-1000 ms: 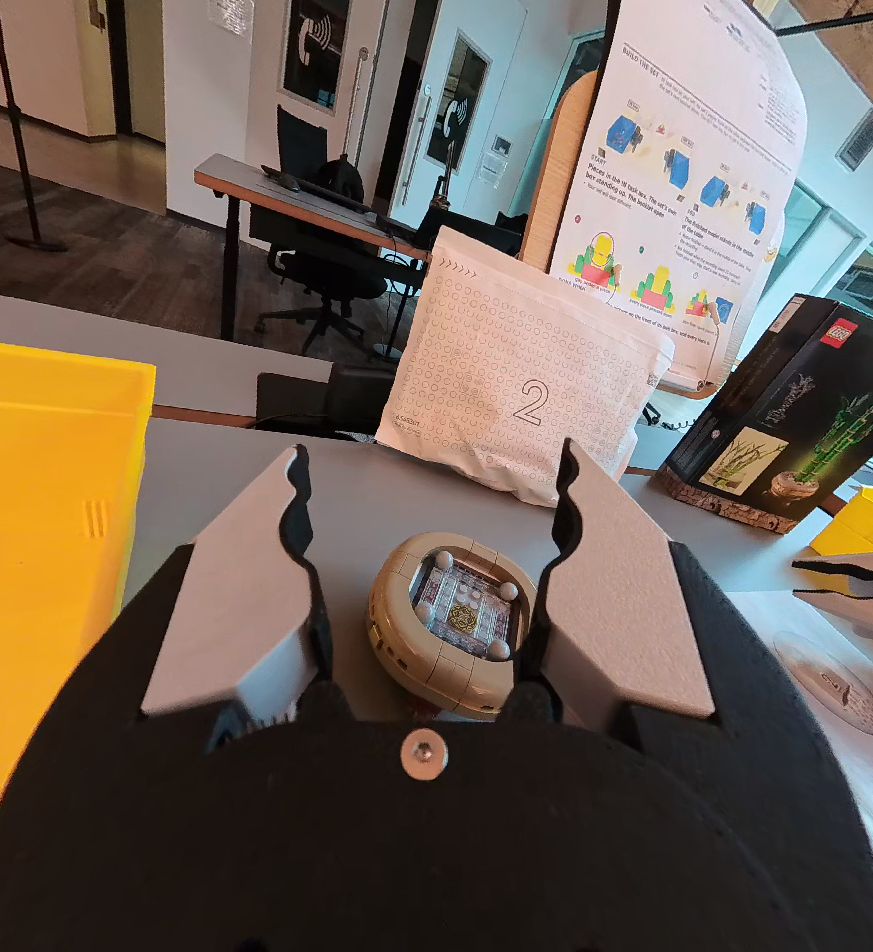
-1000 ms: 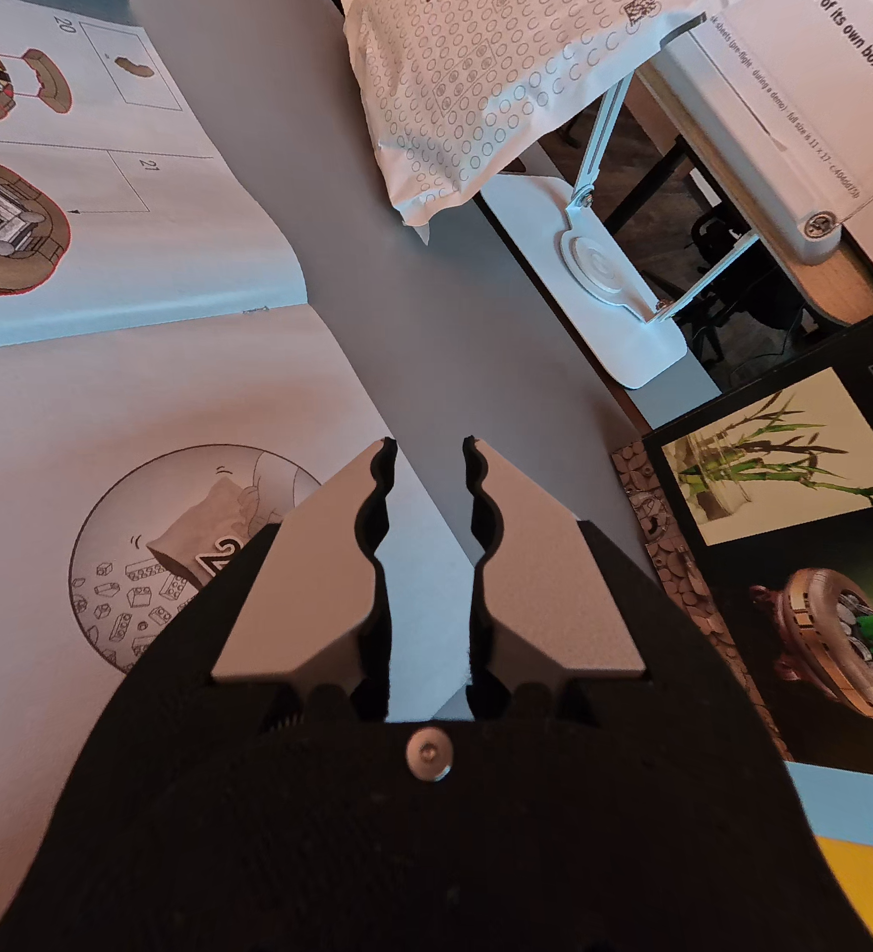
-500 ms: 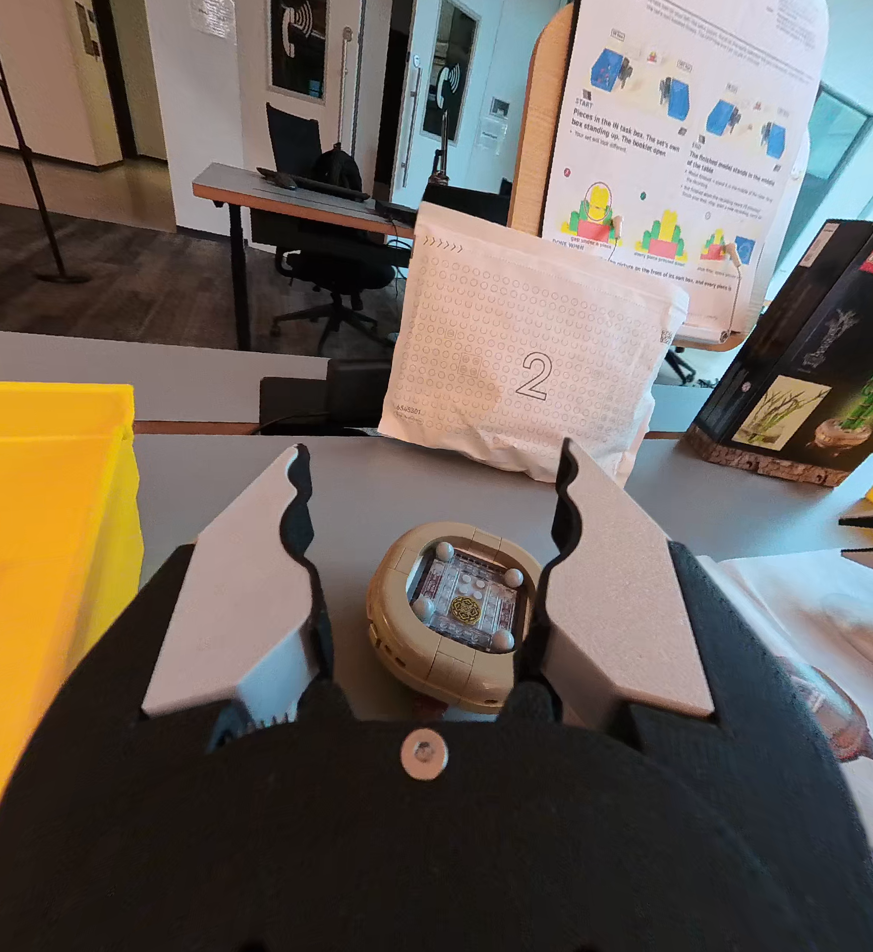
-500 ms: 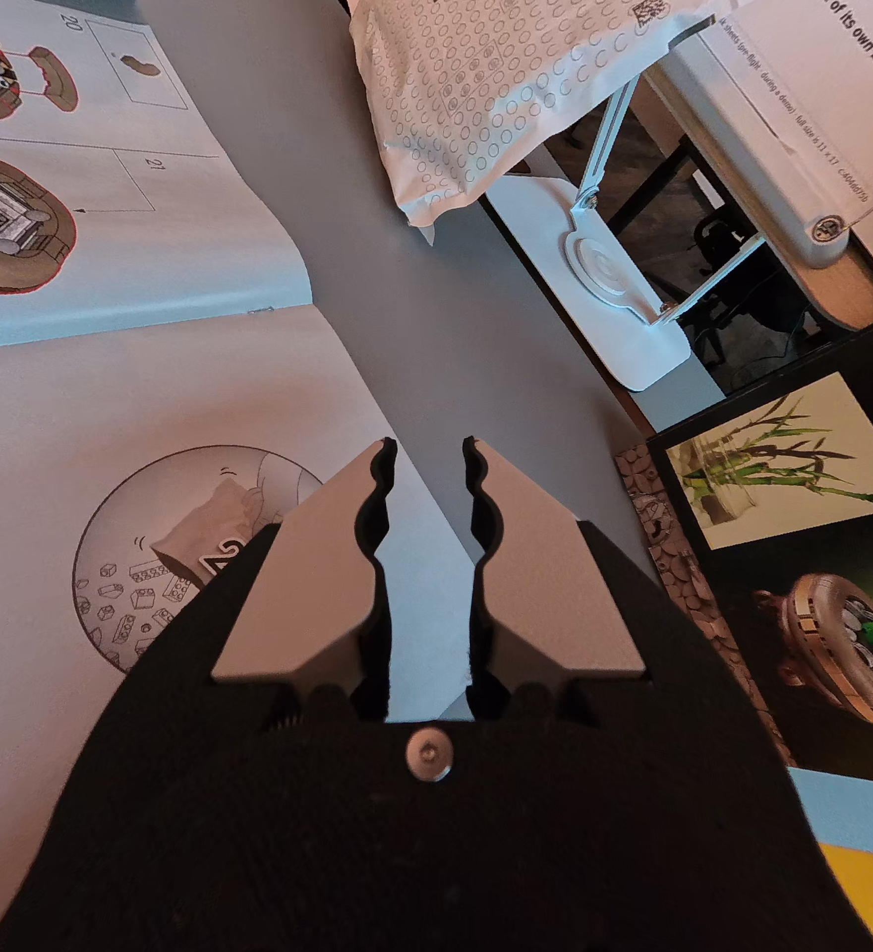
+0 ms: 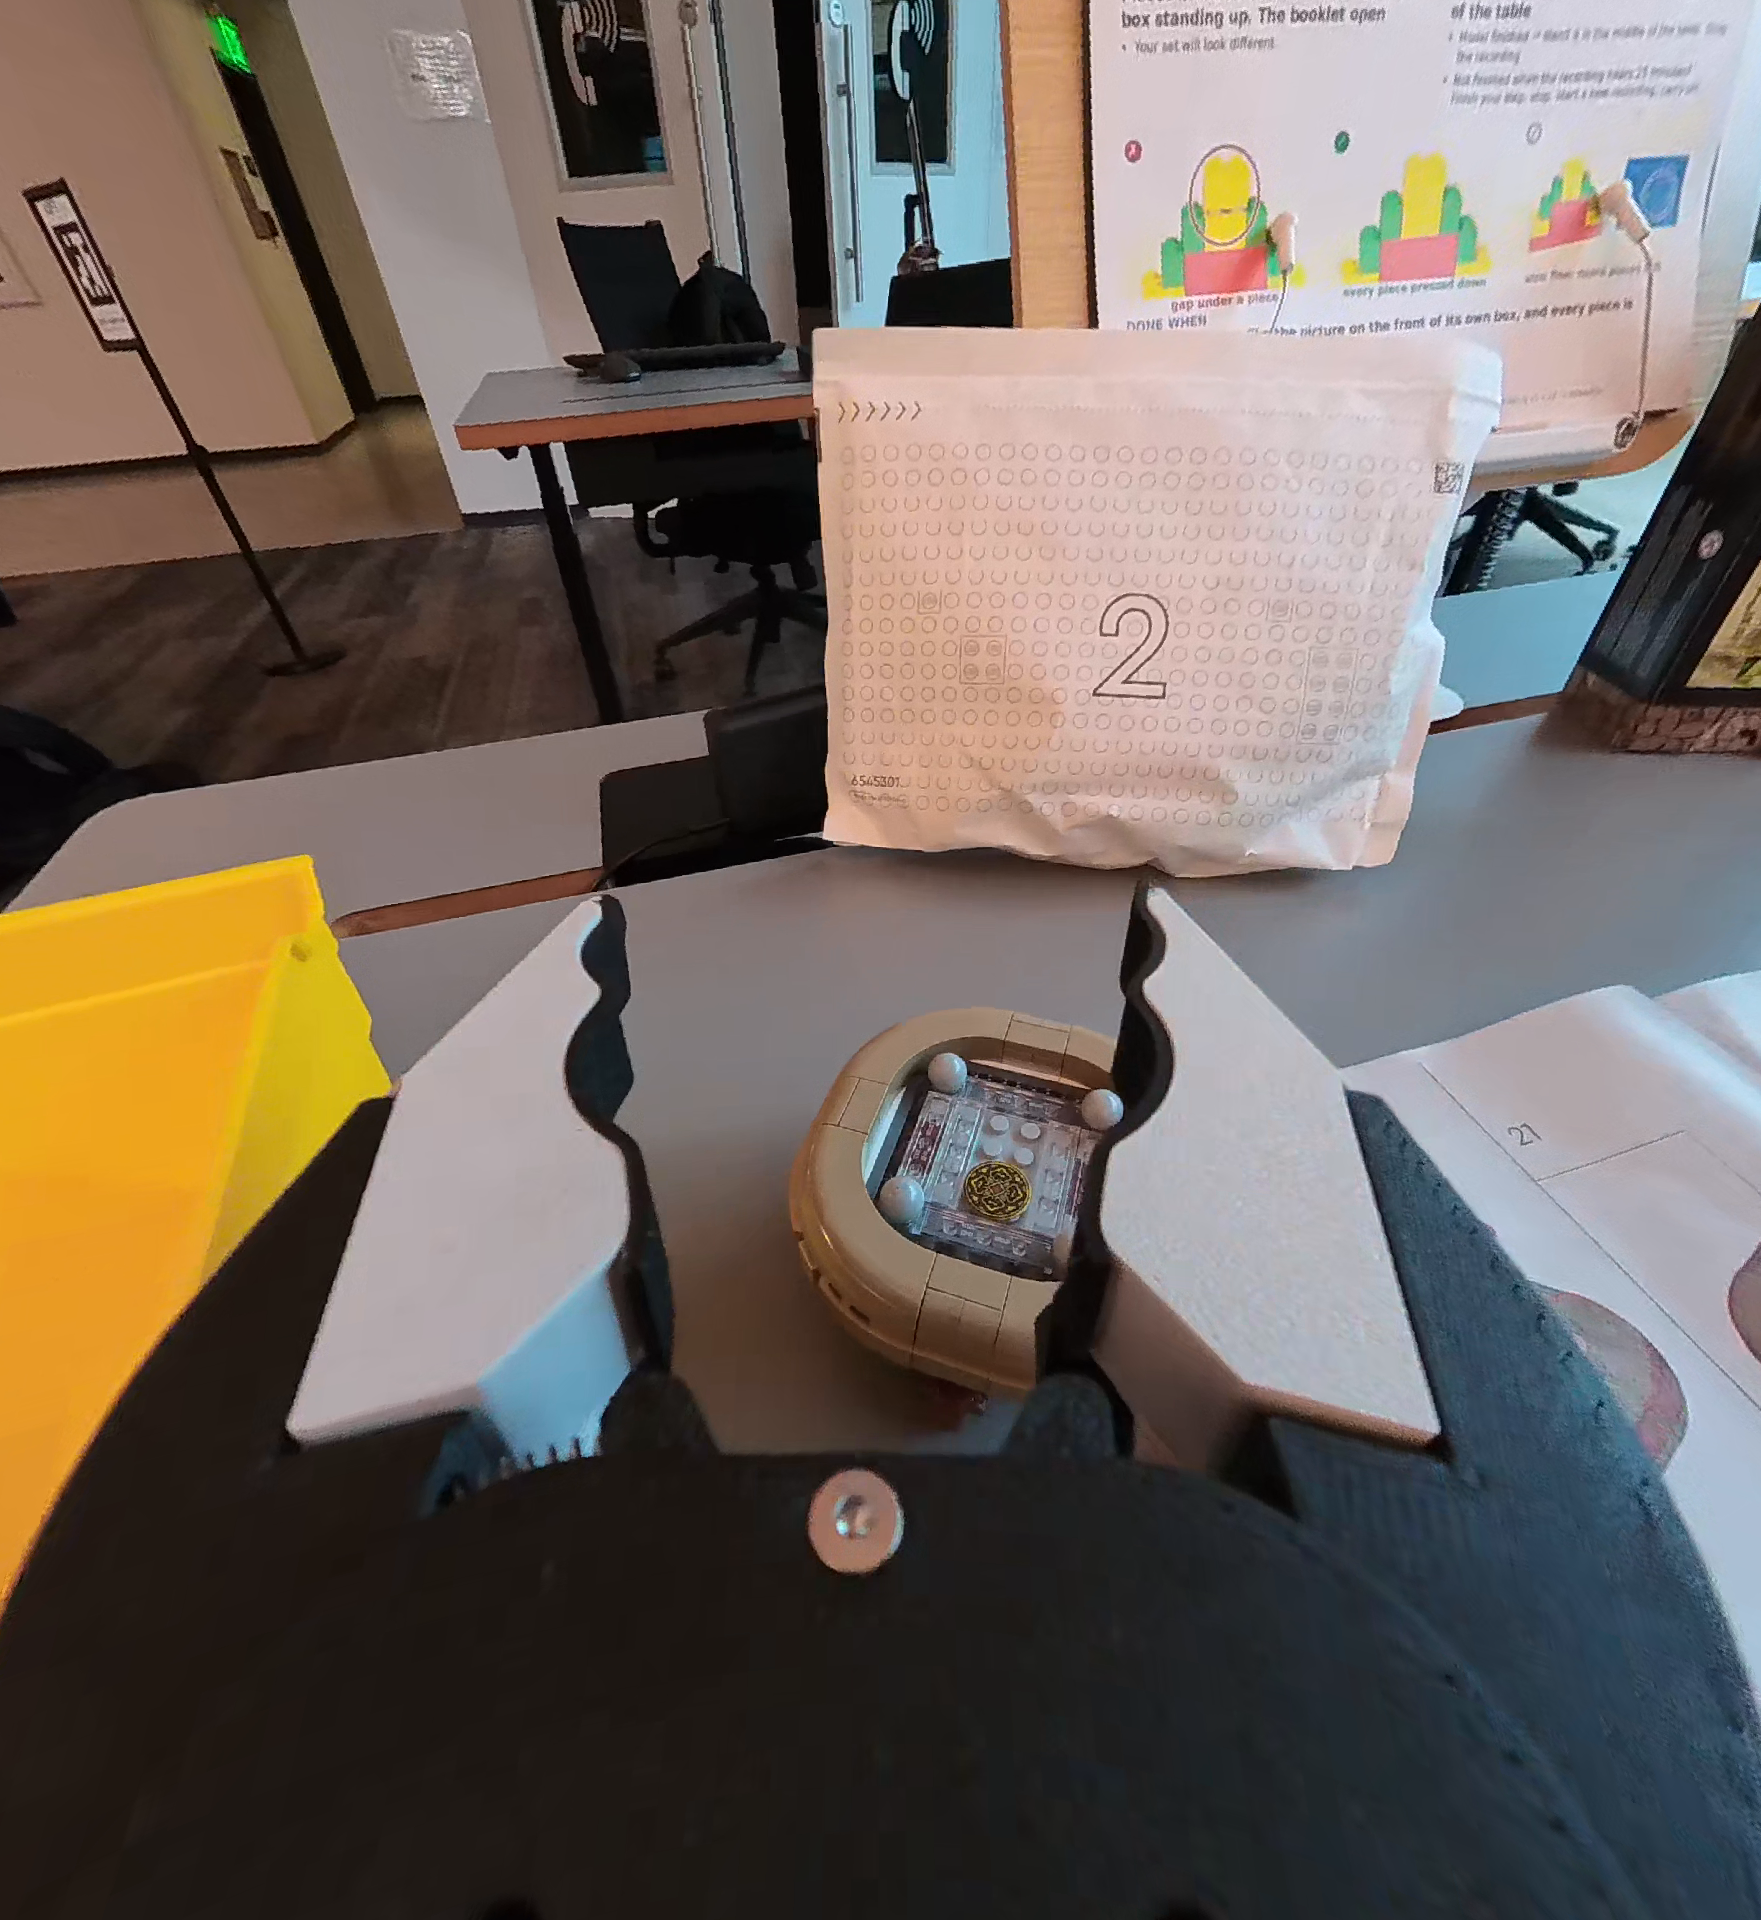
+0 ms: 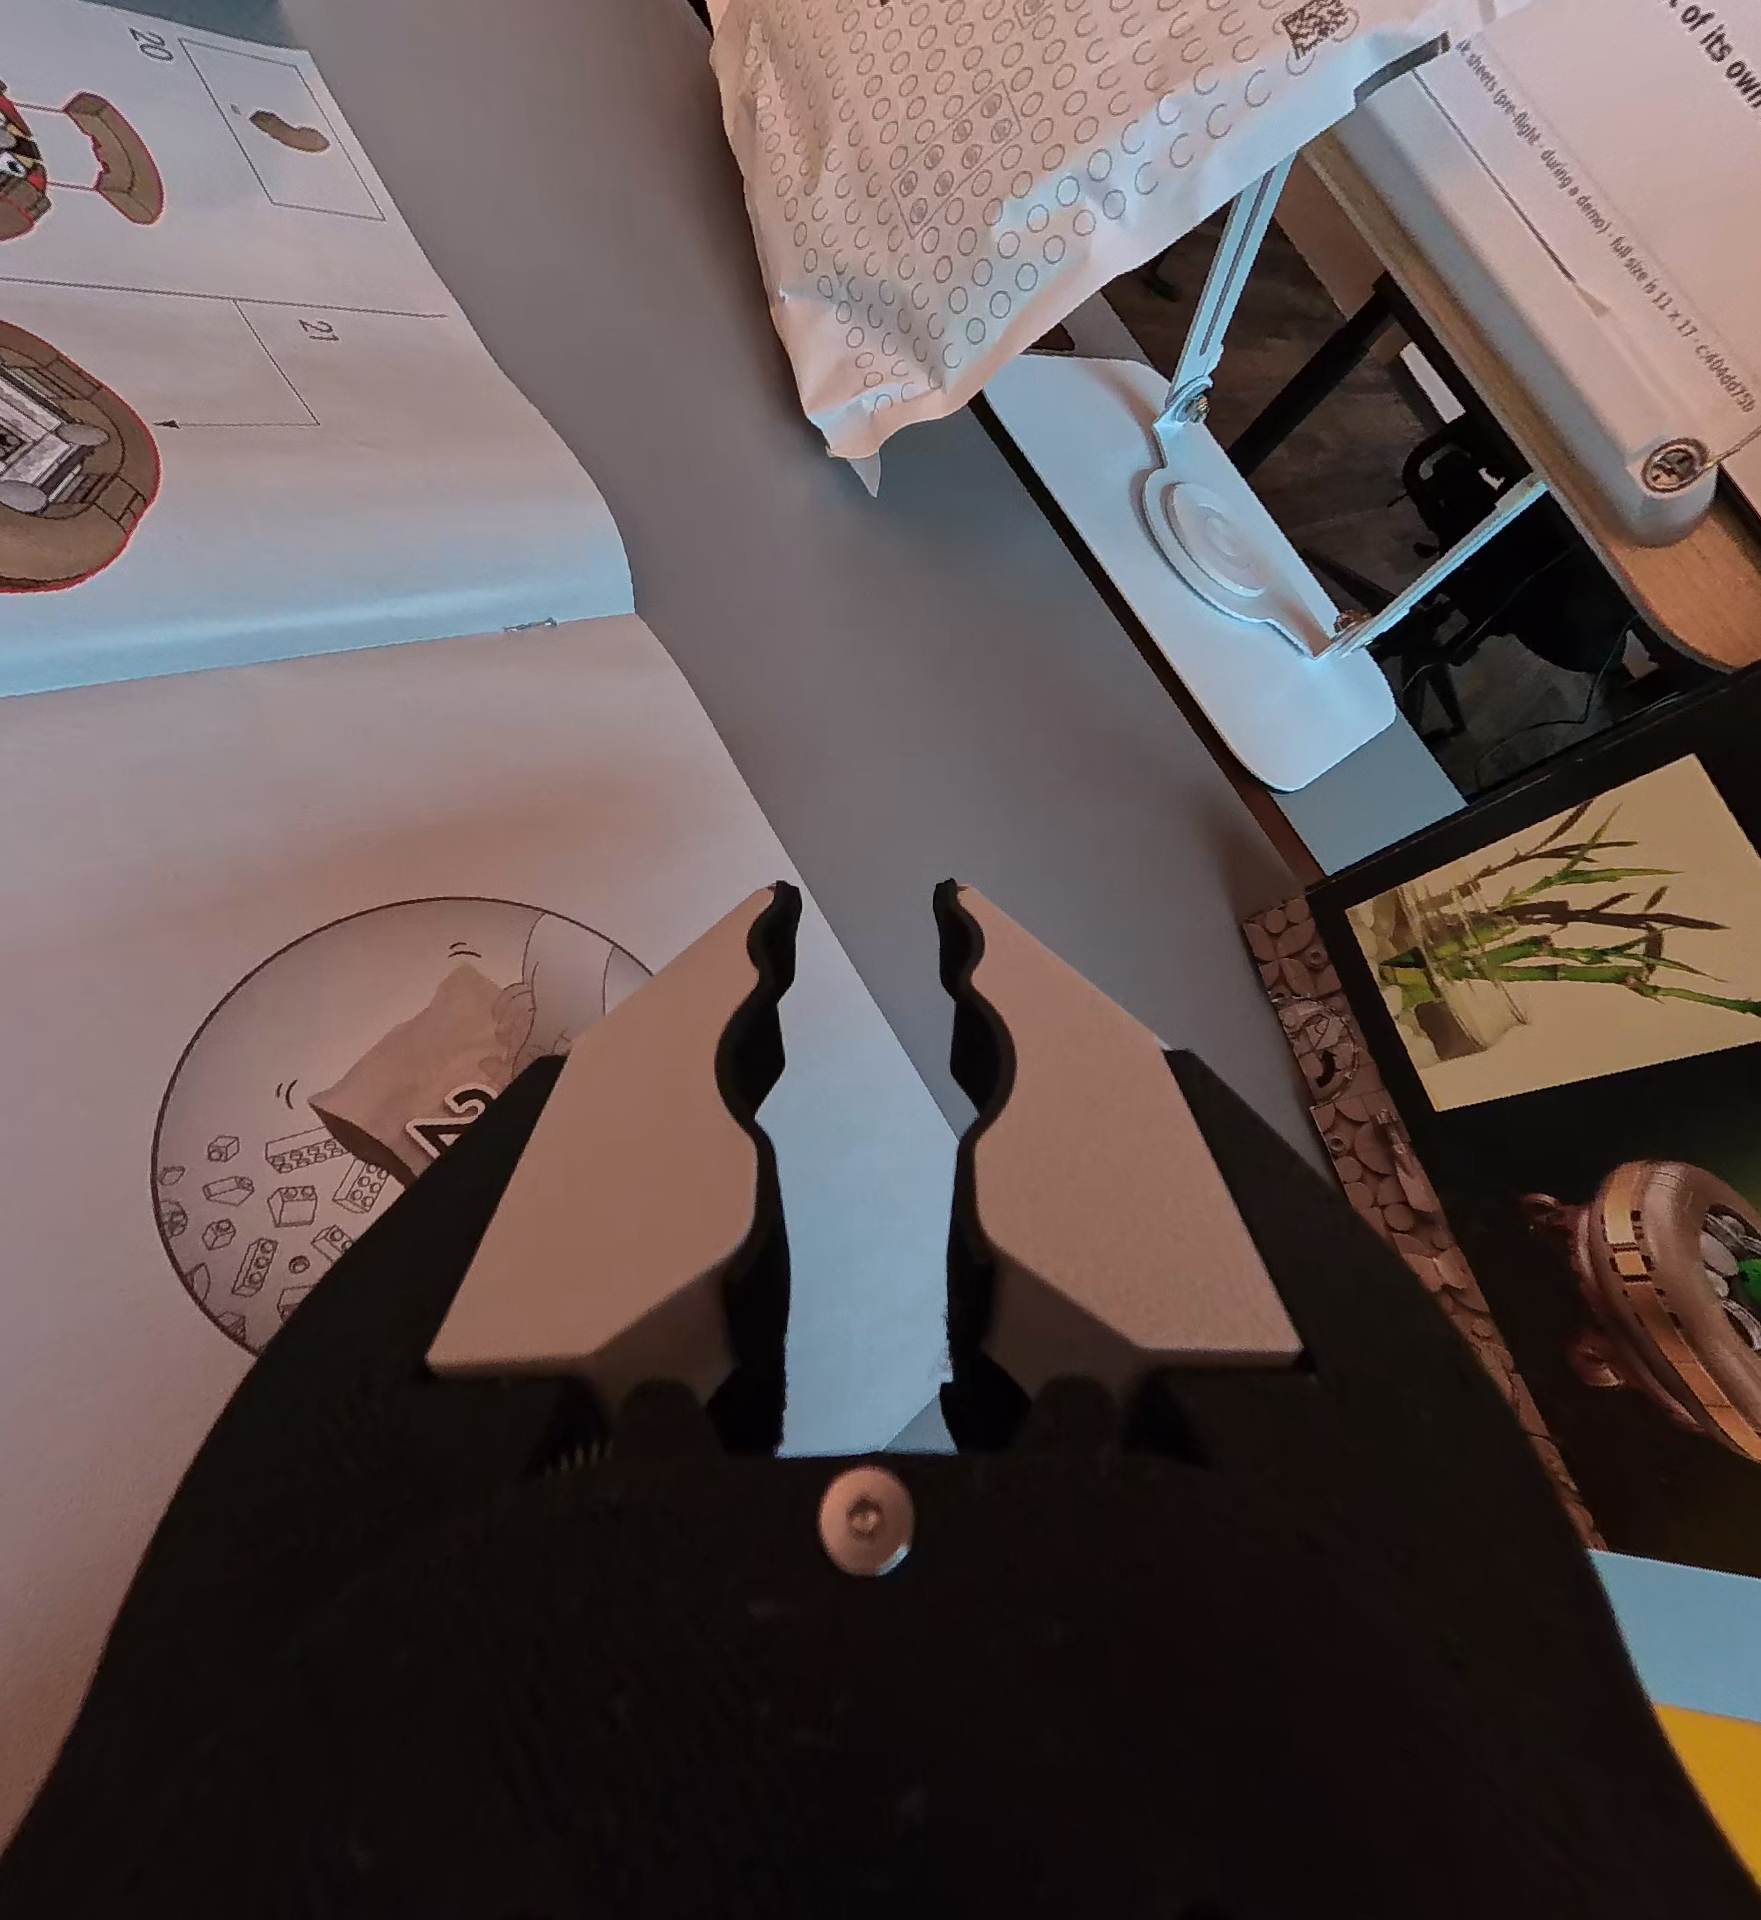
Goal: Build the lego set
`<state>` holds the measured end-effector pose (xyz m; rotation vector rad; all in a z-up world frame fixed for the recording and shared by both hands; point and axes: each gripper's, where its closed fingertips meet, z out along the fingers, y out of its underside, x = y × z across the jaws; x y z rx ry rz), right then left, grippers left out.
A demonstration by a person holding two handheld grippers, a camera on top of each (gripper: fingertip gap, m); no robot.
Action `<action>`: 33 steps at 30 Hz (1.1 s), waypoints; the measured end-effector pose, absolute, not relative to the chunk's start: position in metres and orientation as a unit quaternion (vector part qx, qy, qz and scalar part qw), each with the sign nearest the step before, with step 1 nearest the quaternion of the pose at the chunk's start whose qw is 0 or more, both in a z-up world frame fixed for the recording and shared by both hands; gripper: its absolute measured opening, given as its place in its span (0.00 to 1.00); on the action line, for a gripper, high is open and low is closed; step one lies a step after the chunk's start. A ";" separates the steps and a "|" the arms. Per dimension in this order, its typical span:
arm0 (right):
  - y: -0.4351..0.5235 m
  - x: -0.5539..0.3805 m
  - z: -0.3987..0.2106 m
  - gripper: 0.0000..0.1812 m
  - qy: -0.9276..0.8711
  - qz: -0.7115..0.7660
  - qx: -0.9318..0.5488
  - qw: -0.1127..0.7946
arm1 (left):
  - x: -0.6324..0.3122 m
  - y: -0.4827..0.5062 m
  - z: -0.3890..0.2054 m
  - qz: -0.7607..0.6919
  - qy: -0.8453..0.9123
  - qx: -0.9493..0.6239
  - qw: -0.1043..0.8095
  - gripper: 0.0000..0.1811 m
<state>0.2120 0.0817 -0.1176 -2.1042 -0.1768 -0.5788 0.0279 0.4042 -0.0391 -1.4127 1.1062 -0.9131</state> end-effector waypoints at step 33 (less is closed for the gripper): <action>0.084 0.209 -0.119 0.15 -0.077 -0.232 -0.856 0.455 | 0.035 0.396 -0.047 -0.319 0.500 -0.580 0.559 0.51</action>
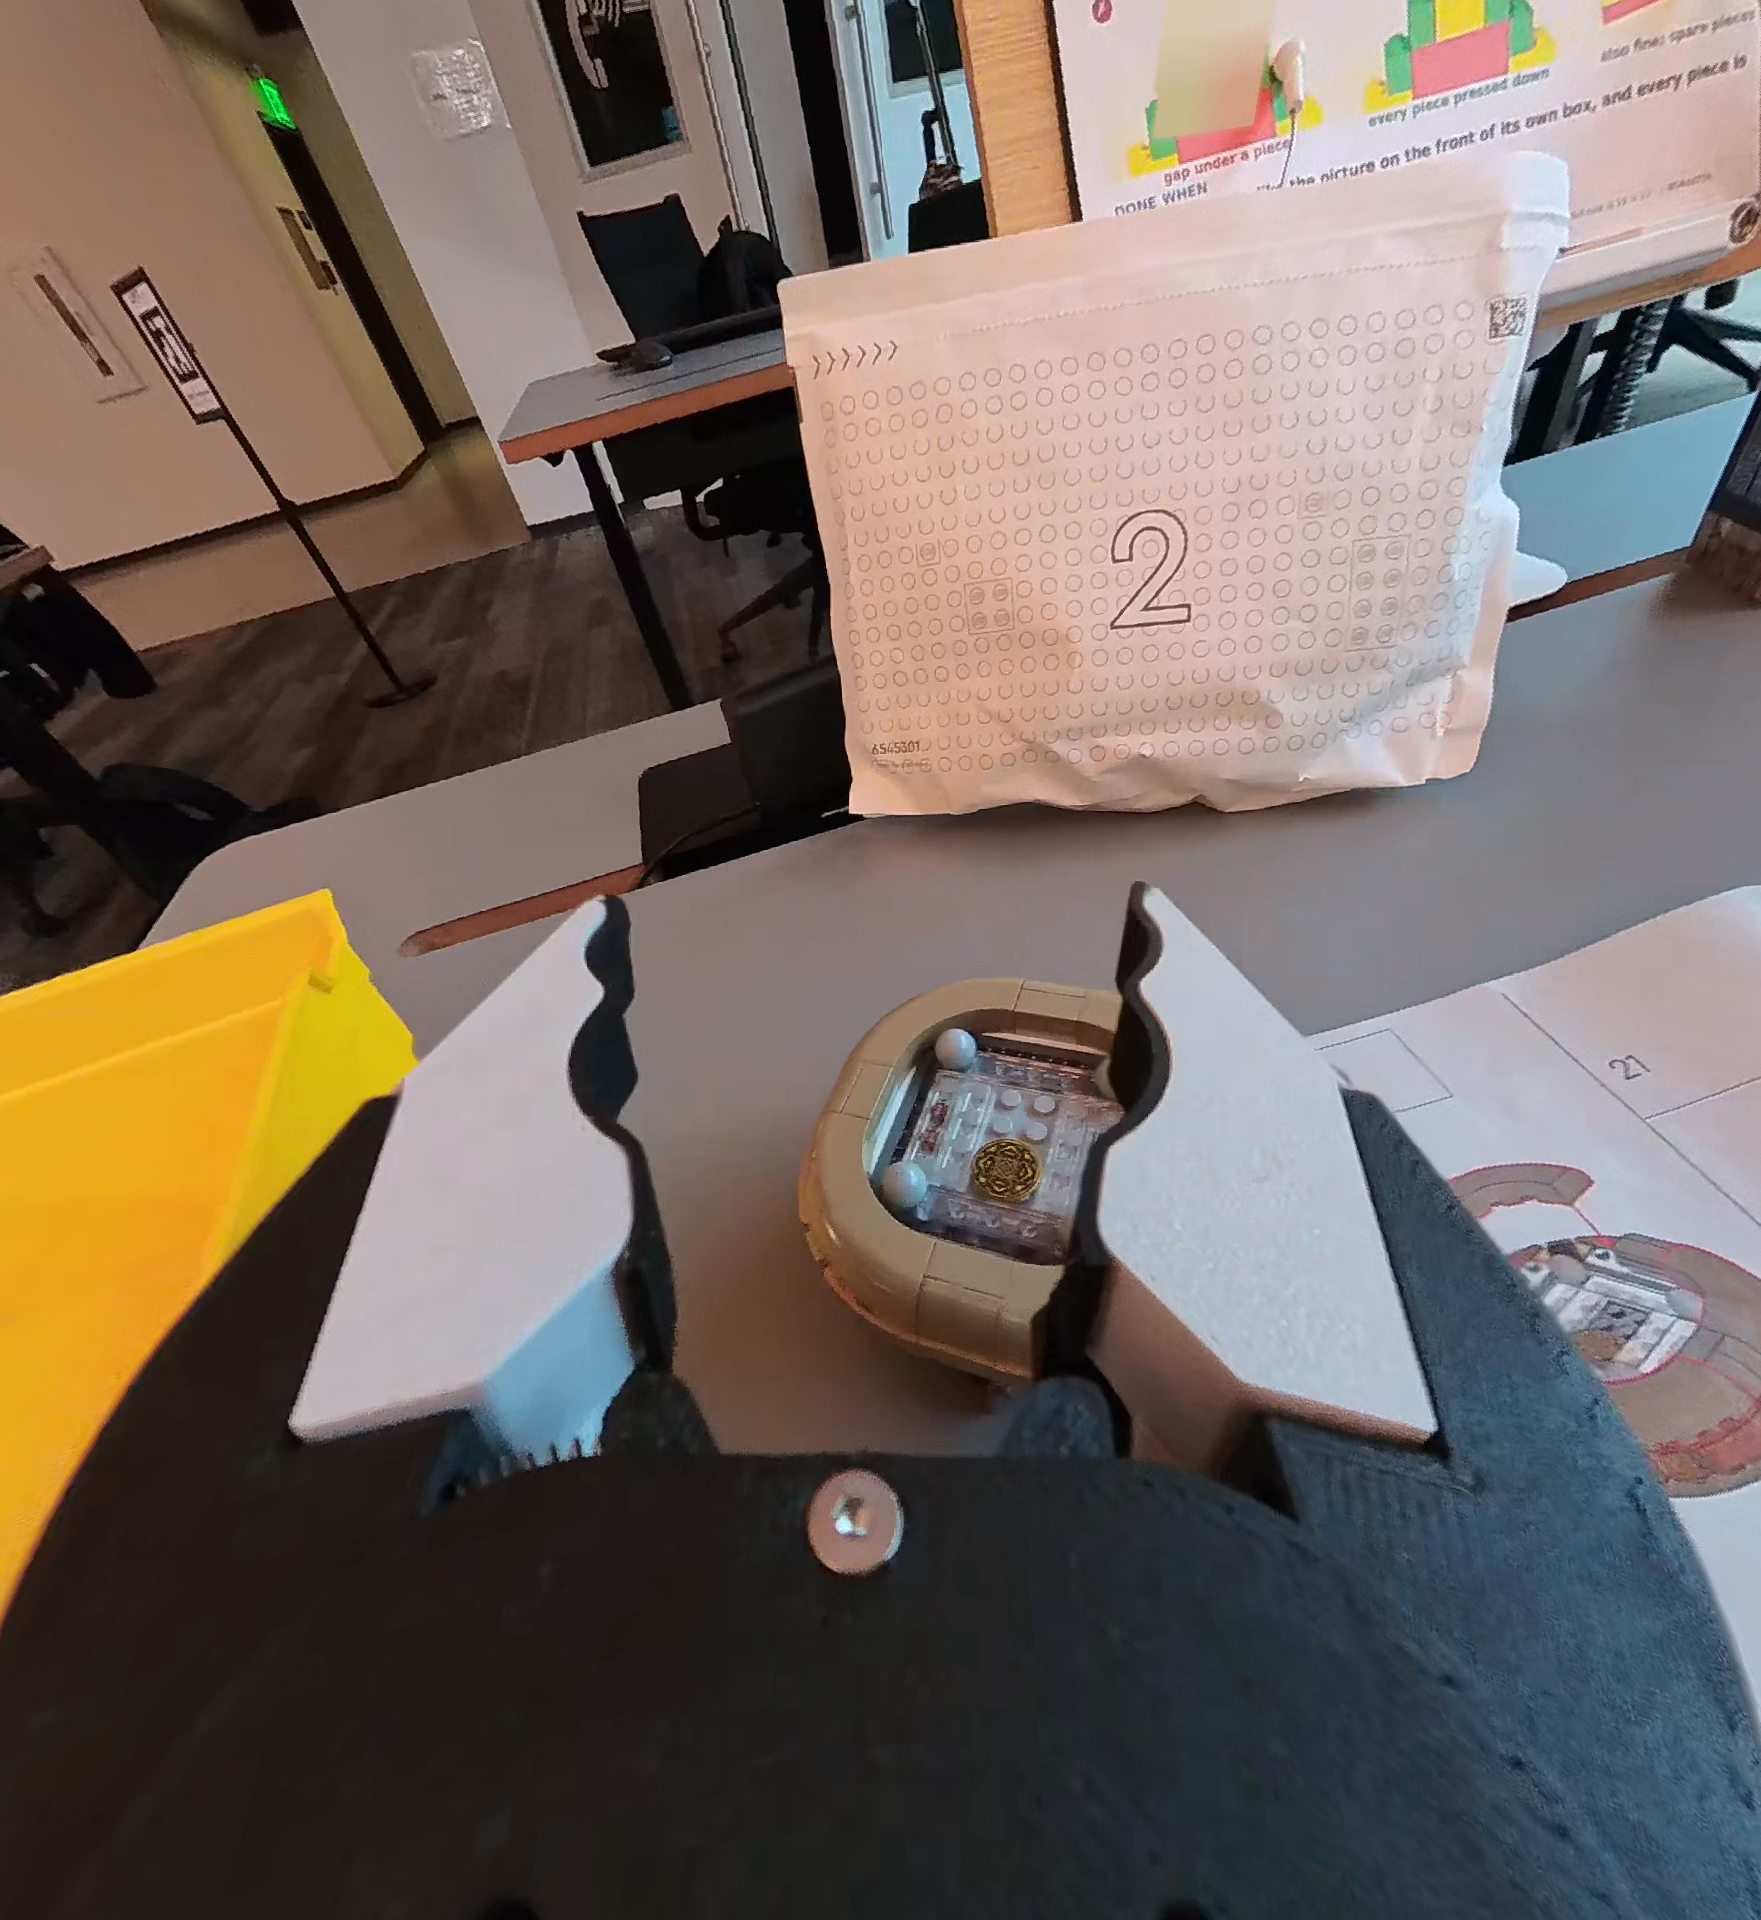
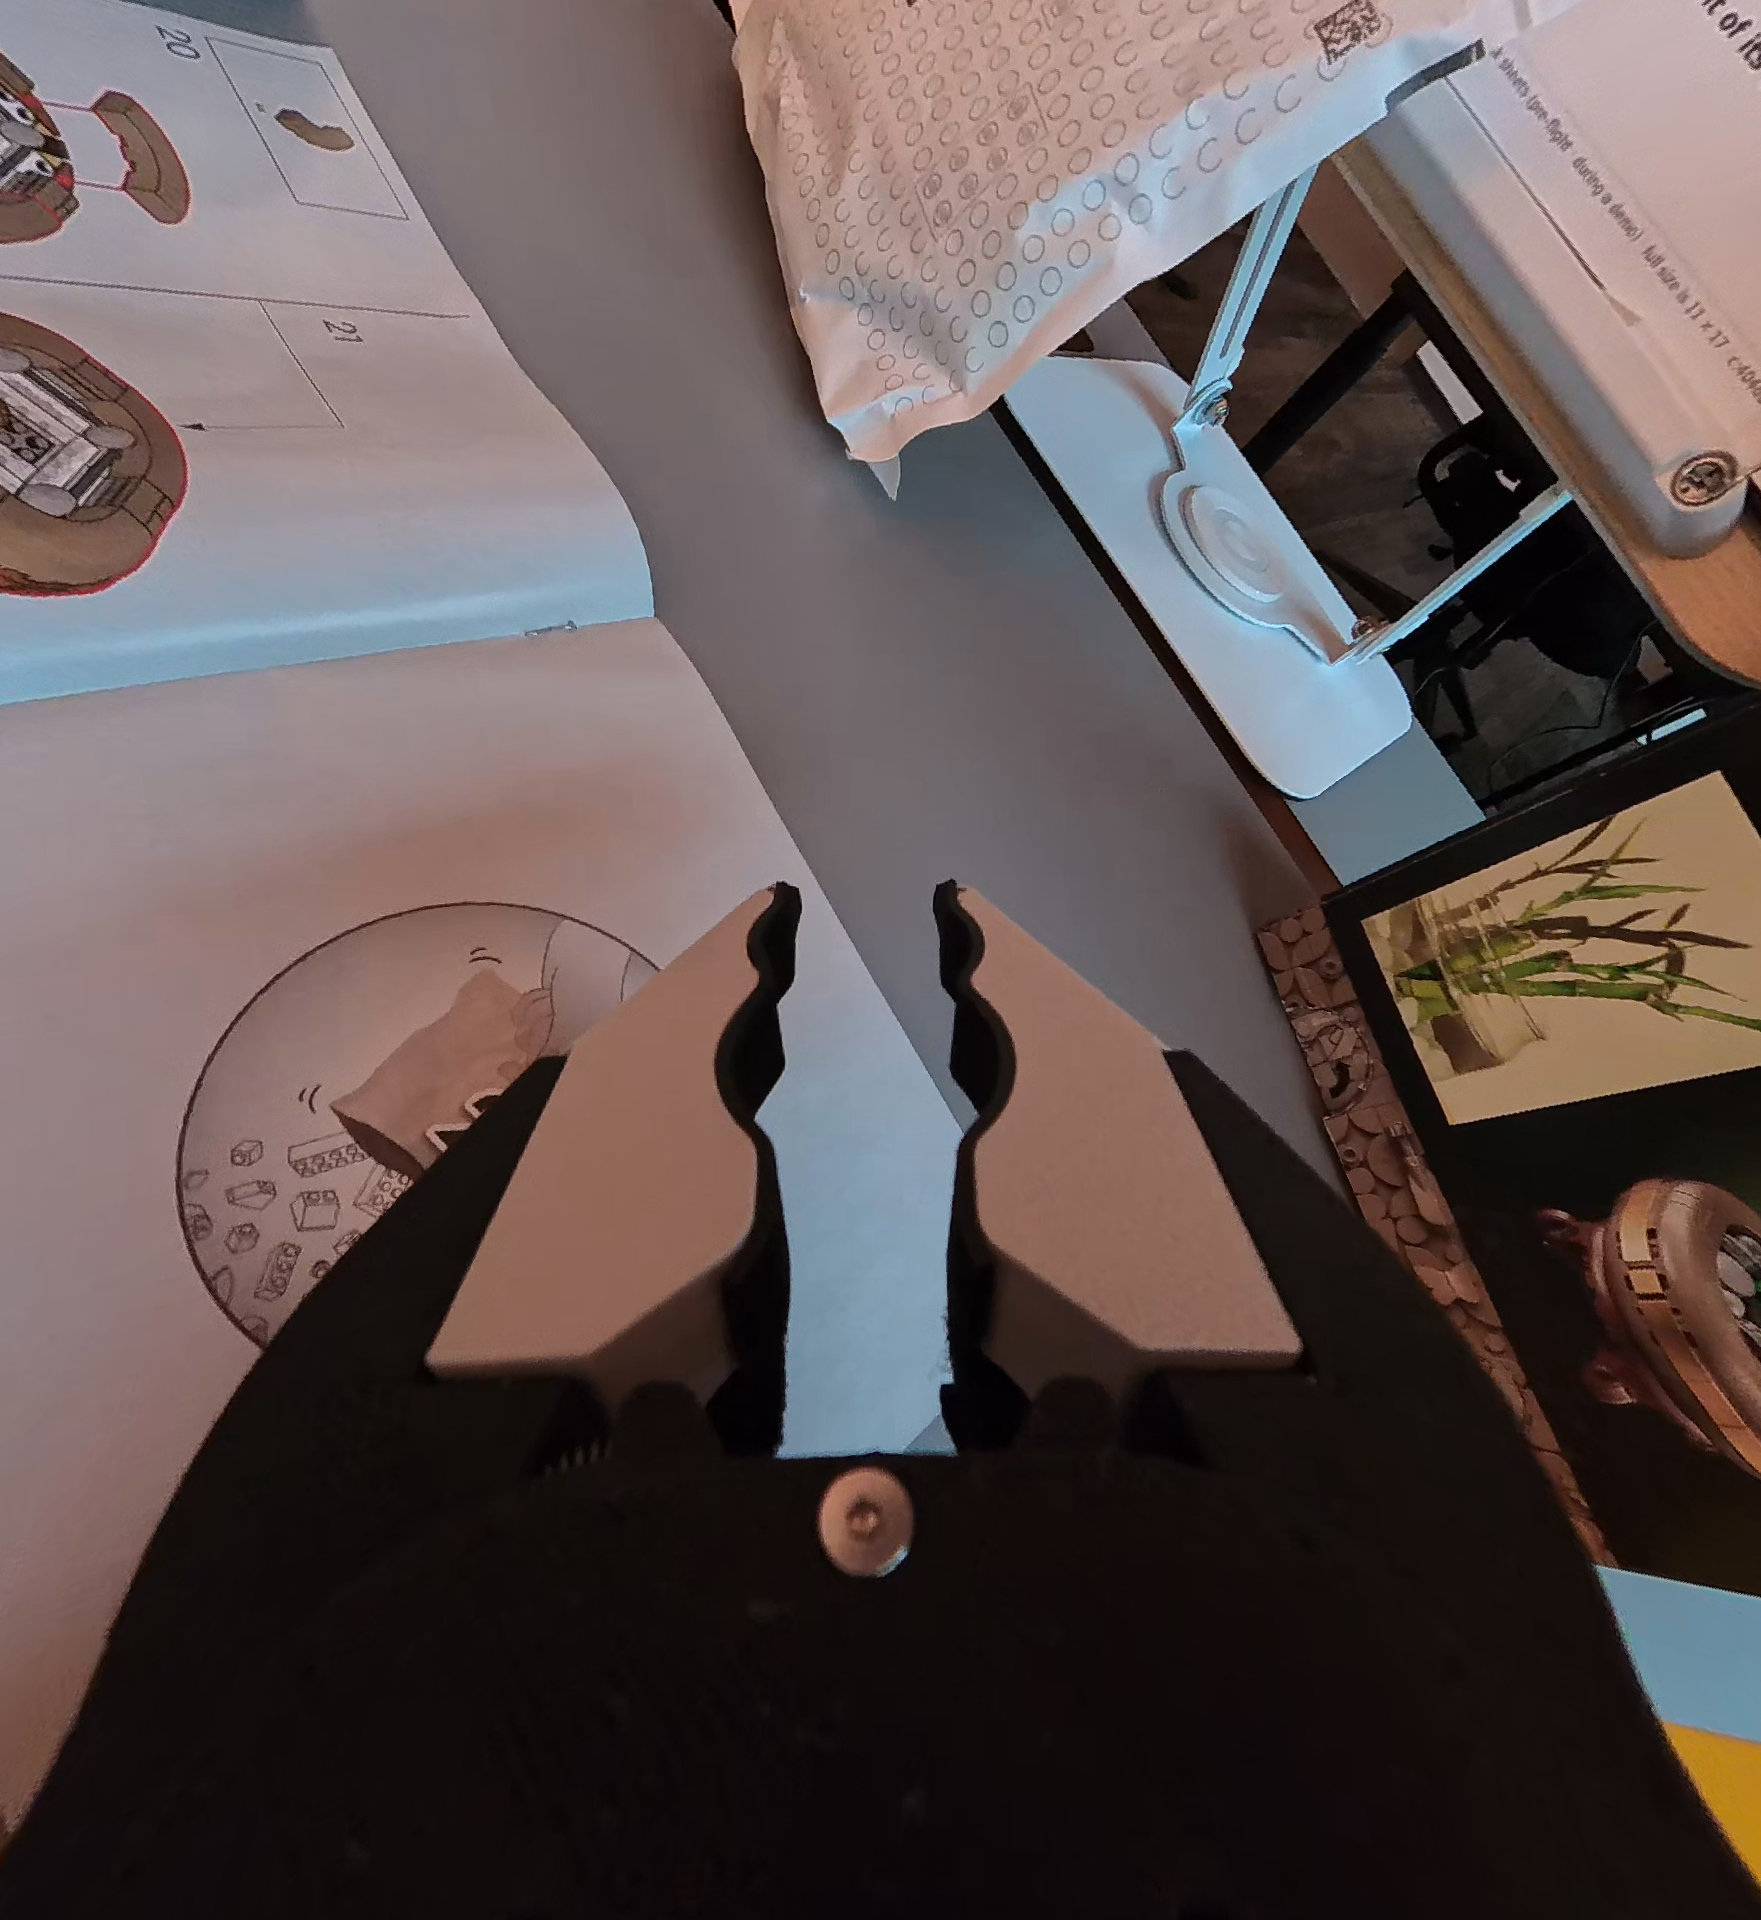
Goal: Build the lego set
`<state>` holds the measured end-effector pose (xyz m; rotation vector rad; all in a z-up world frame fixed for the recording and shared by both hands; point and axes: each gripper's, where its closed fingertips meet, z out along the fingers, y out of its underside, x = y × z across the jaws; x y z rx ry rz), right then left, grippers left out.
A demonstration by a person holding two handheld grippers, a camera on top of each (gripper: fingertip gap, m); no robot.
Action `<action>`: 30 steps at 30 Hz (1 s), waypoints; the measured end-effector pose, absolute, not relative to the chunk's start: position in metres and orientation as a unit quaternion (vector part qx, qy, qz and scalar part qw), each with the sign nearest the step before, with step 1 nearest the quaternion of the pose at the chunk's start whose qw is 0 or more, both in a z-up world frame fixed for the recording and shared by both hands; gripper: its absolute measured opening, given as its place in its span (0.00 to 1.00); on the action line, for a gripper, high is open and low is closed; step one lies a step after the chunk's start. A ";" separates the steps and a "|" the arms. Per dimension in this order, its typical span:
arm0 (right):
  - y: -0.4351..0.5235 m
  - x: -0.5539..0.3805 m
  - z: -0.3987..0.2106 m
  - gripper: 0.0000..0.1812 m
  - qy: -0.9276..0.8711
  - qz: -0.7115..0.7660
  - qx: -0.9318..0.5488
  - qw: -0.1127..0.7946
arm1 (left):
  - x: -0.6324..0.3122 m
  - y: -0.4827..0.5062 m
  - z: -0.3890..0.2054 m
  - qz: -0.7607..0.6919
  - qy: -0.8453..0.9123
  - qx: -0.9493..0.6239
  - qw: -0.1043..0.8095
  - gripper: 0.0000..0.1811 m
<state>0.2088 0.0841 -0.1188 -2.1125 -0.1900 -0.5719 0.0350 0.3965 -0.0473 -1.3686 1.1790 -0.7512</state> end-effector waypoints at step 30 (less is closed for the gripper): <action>0.351 -0.065 0.067 0.28 -0.043 0.154 -0.828 0.537 | -0.207 0.628 -0.003 -0.185 0.475 -0.734 0.448 0.40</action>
